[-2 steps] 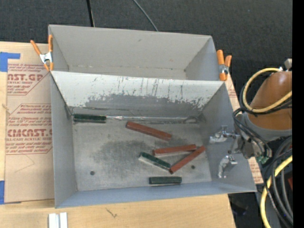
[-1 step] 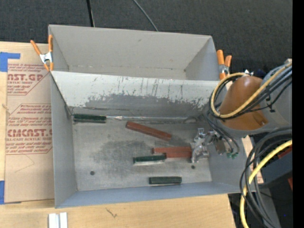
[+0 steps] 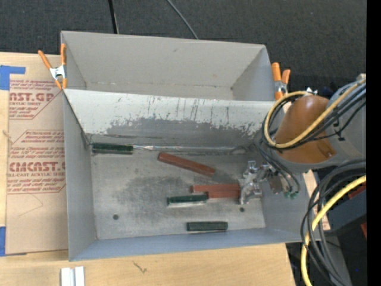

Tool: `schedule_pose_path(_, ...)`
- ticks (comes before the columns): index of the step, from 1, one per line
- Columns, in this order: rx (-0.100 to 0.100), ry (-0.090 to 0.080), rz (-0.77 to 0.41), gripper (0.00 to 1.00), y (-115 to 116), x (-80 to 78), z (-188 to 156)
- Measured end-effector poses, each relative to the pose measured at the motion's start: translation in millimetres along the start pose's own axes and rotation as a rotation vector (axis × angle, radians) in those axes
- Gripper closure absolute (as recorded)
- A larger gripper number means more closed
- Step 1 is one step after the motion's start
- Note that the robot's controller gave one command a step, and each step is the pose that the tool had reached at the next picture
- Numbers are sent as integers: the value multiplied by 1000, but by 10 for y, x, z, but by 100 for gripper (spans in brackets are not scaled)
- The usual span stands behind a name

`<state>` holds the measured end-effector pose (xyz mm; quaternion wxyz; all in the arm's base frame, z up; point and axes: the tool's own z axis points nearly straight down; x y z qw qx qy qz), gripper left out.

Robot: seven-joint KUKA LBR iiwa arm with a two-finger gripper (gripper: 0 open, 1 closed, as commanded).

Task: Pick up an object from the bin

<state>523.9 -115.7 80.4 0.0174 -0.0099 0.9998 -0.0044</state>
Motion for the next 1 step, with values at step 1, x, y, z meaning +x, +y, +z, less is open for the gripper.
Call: schedule_pose_path(1, -10, 25, -203, 100, -32, -18, -1533)
